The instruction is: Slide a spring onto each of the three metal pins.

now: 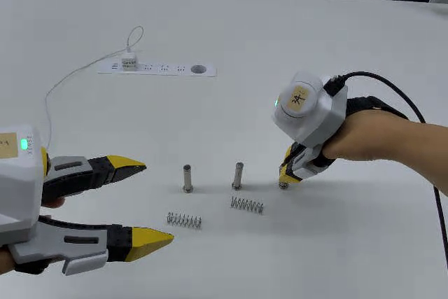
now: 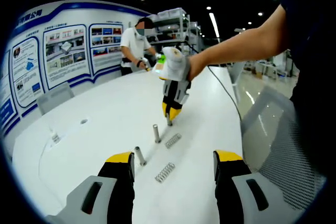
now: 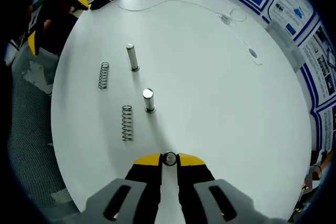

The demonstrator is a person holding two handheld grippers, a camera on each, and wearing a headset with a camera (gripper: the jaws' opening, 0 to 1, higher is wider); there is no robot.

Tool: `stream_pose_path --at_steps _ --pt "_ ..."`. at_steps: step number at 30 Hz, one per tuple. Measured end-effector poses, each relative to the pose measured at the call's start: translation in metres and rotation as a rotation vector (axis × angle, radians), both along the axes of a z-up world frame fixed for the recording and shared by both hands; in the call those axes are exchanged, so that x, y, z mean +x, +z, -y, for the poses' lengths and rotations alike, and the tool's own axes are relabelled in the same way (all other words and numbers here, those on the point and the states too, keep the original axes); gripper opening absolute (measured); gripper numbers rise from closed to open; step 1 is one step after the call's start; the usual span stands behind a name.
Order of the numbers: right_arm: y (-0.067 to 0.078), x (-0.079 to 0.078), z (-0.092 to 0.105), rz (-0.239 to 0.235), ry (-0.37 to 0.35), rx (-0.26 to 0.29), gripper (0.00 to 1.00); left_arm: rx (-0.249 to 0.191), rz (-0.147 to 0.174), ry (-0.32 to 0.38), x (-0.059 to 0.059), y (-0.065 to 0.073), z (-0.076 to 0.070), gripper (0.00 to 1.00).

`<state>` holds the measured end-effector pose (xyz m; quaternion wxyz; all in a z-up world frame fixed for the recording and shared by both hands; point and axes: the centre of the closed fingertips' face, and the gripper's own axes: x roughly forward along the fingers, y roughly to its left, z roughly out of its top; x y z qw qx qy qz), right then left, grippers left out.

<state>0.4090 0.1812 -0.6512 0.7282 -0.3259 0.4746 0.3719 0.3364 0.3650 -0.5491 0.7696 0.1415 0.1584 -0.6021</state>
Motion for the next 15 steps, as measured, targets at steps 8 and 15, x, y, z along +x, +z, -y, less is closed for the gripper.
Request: stream_pose_path --at_steps 8,15 --pt "0.011 -0.005 0.005 0.031 0.003 0.001 0.22 0.002 0.002 -0.01 -0.002 0.003 -0.002 0.62" --pt "0.041 -0.011 0.012 0.088 0.024 -0.005 0.24 0.005 0.003 -0.018 -0.003 0.007 -0.002 0.62"
